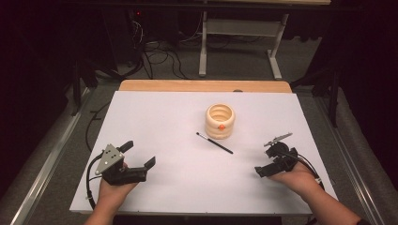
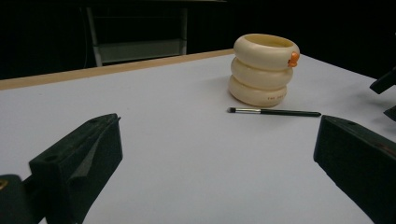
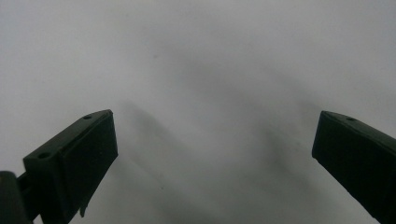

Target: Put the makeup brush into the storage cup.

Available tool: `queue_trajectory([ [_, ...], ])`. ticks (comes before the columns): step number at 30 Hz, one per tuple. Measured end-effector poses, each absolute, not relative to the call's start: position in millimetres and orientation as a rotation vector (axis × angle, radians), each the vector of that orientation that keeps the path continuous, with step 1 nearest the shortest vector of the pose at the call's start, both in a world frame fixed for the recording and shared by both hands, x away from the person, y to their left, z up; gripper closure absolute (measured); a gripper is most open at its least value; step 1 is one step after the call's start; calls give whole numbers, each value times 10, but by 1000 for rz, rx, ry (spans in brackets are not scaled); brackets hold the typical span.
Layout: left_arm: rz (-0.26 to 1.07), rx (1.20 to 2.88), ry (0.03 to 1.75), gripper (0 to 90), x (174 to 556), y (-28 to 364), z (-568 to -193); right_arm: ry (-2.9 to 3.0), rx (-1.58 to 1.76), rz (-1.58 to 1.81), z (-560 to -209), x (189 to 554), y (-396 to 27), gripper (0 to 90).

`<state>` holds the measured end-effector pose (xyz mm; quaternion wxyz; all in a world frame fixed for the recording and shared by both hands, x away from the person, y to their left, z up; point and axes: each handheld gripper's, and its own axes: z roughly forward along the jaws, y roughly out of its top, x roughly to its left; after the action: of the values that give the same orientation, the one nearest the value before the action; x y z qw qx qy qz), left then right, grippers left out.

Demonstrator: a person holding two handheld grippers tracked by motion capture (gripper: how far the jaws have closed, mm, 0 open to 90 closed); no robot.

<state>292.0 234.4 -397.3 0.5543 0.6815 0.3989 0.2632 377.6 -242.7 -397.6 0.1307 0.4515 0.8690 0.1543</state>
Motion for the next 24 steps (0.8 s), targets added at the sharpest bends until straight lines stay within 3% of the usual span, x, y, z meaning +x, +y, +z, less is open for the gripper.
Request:
queue_trajectory([
  [24, 629, 1623, 938, 17, 2916, 2343, -3969, 2699, 1164, 200, -3905, 3928, -2199, 55],
])
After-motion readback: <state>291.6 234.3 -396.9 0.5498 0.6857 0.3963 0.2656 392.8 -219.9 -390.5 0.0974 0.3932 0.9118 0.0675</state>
